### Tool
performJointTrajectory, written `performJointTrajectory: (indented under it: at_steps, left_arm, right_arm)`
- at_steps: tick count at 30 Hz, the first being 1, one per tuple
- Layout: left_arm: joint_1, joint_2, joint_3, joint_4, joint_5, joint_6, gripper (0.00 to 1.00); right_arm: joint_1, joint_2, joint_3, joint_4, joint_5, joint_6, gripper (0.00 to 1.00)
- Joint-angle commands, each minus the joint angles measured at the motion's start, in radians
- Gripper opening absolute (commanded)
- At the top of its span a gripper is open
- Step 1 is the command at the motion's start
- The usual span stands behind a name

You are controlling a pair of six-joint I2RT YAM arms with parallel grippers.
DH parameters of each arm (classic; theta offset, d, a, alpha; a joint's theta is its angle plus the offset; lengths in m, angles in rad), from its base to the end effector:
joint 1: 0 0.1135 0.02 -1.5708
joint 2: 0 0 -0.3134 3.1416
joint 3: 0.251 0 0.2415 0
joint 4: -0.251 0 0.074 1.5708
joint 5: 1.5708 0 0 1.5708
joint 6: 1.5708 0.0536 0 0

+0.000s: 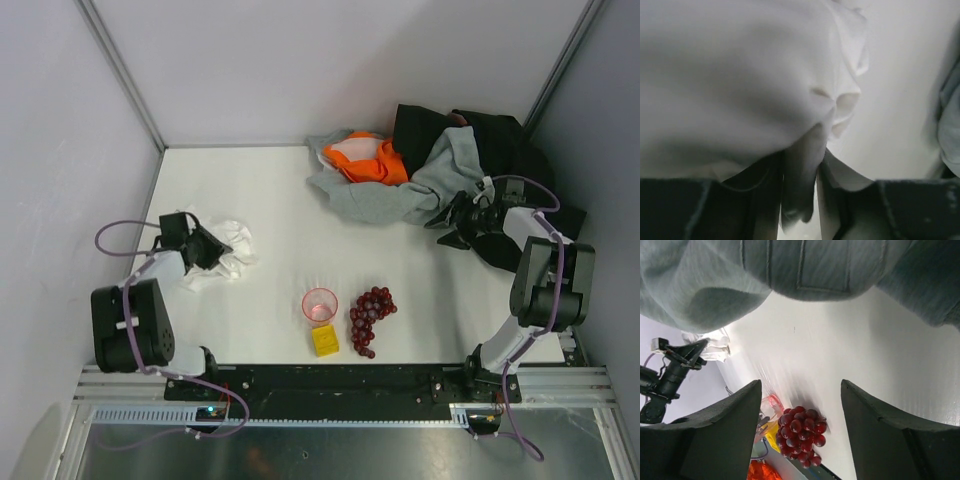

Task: Pick out a specific cloth from the pile

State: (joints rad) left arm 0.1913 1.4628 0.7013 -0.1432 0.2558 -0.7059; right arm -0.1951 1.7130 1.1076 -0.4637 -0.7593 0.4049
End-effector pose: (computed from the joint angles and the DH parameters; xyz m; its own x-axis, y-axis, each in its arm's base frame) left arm 0.2723 0.0389 0.2081 -0.5677 -0.7492 -0.3412 -0.5239 0.6485 -0.5523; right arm 0.3458 -0.0307 0.2410 -0.8631 0.4618 -0.2043 0.1696 0.6461 0.7442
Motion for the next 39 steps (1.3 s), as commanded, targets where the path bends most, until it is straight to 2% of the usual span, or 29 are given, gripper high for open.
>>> performJointTrajectory:
  at_steps: [1,7,9,15,19,28,34,39]
  left_arm:
    - [0.005,-0.151,-0.049,-0.004,0.056,0.005,0.43]
    - [0.005,-0.346,-0.112,-0.047,0.091,-0.003,0.91]
    - [0.006,-0.403,-0.126,-0.074,0.100,-0.011,0.97]
    - [0.006,-0.524,-0.163,-0.111,0.160,-0.038,1.00]
    - [0.006,-0.536,-0.162,-0.114,0.196,-0.031,1.00]
    - [0.002,-0.564,-0.129,-0.141,0.266,0.056,1.00]
    - [-0.029,-0.579,-0.072,-0.234,0.251,0.163,1.00]
    - [-0.125,-0.589,0.015,-0.358,0.150,0.264,1.00]
  right_arm:
    - [0.026,-0.070,-0.027,-0.014,0.025,-0.025,0.70]
    - [0.065,-0.120,-0.086,-0.012,0.046,-0.033,0.70]
    - [0.077,-0.139,-0.116,-0.003,0.053,-0.032,0.70]
    - [0.116,-0.183,-0.184,0.030,0.070,-0.023,0.73]
    - [0.146,-0.217,-0.193,0.034,0.109,-0.023,0.86]
    - [0.186,-0.310,-0.195,0.020,0.173,-0.032,0.92]
    - [0.267,-0.412,-0.197,-0.024,0.305,-0.068,0.95]
    - [0.346,-0.534,-0.214,-0.046,0.451,-0.088,0.99]
